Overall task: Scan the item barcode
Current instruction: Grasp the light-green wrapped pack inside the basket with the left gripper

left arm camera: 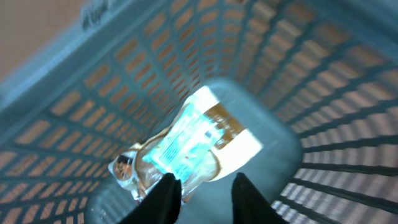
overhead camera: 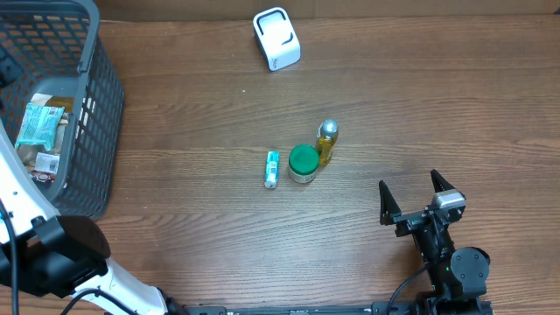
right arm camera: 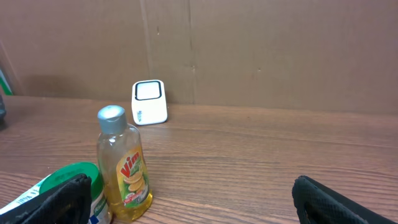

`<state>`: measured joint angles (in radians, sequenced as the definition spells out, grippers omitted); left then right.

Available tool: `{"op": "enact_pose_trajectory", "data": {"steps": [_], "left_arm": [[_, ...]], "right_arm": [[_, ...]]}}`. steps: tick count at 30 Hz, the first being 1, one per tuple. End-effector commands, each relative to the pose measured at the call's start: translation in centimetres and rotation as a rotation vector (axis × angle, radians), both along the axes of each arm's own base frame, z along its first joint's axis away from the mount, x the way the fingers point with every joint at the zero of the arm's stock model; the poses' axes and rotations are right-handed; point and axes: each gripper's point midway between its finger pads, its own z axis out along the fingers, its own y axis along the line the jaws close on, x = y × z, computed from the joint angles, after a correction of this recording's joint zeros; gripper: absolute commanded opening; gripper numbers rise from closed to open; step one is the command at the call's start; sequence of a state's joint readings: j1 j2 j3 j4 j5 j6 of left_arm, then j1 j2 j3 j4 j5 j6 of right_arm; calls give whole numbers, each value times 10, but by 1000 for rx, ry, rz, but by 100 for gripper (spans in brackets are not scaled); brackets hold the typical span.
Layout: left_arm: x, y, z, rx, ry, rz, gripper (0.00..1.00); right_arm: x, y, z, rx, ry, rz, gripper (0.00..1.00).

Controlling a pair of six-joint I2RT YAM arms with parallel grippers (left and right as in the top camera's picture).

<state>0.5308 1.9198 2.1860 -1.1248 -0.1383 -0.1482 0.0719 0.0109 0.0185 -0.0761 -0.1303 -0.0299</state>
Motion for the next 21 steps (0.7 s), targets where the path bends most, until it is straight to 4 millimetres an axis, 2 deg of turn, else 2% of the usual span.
{"op": "enact_pose_trajectory", "data": {"steps": [1,4,9,12,17,21], "left_arm": [[-10,21,-54,-32,111,47,31],[-16,32,-81,-56,145,71,39],[-26,49,-124,-99,208,106,45],[-29,59,-143,-117,235,114,49],[-18,58,-171,-157,259,11,54],[-14,62,-188,-159,279,-8,57]], "right_arm": [[1,-2,-3,-4,-1,-11,100],[1,-2,-3,-4,-1,-11,100],[1,-2,-3,-4,-1,-11,100],[1,-2,-3,-4,-1,-11,100],[1,-2,-3,-4,-1,-11,100],[1,-2,-3,-4,-1,-11,100]]}}
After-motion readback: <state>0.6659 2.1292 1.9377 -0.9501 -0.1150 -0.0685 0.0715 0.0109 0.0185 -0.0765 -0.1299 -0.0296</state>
